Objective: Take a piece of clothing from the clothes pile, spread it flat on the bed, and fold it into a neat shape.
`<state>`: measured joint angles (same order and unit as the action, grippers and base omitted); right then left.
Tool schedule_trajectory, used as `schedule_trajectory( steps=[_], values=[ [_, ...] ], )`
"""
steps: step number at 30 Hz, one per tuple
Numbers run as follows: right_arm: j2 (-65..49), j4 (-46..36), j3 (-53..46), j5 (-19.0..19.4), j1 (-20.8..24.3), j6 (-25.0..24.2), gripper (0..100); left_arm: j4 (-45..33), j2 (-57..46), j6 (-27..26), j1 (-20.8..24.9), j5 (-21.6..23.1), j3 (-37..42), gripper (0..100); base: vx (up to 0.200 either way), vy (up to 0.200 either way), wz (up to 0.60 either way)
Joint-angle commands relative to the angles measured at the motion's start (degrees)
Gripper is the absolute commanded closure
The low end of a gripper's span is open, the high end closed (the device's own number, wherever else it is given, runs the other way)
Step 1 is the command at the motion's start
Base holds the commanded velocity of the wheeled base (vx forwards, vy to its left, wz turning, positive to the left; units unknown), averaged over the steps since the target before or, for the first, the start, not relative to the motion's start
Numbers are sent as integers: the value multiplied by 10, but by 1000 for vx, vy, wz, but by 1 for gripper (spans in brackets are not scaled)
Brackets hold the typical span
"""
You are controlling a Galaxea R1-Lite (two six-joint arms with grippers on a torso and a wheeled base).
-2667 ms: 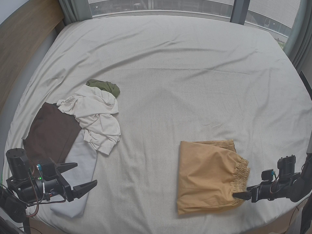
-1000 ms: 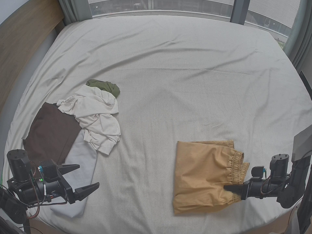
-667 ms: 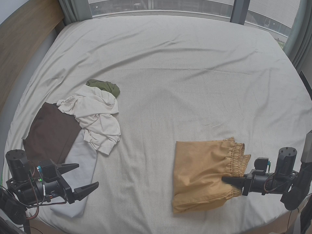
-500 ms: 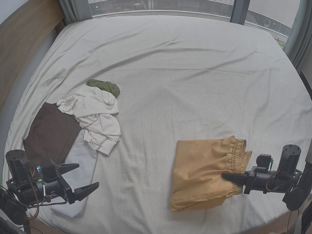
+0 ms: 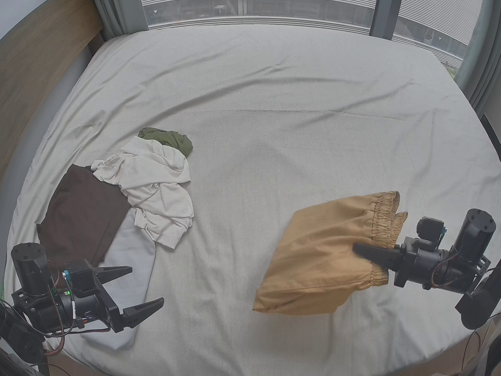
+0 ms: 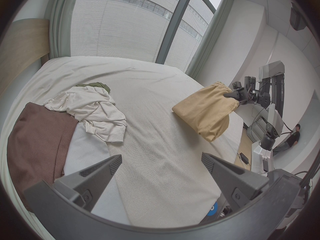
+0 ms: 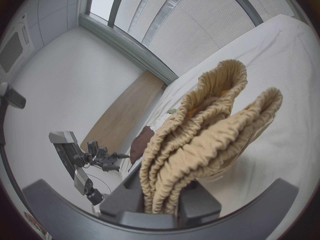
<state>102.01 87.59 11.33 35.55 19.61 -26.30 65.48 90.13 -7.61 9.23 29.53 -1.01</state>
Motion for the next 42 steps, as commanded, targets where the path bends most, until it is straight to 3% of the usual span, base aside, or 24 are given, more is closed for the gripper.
schedule_trajectory(
  steps=[1,16,31,32,42],
  values=[
    [-6,-4,55,0,19,-31,100,1,0,1,1,0,2,0,0,0,0],
    [-10,-243,297,4,20,-54,100,1,1,1,2,0,5,0,0,0,0],
    [36,-291,395,6,17,-67,100,1,3,5,12,0,6,0,0,0,0],
    [48,-324,437,6,17,-67,100,1,2,5,12,0,6,0,0,0,0],
    [105,-382,554,6,17,-67,100,1,5,6,12,0,6,0,0,0,0]
  ],
)
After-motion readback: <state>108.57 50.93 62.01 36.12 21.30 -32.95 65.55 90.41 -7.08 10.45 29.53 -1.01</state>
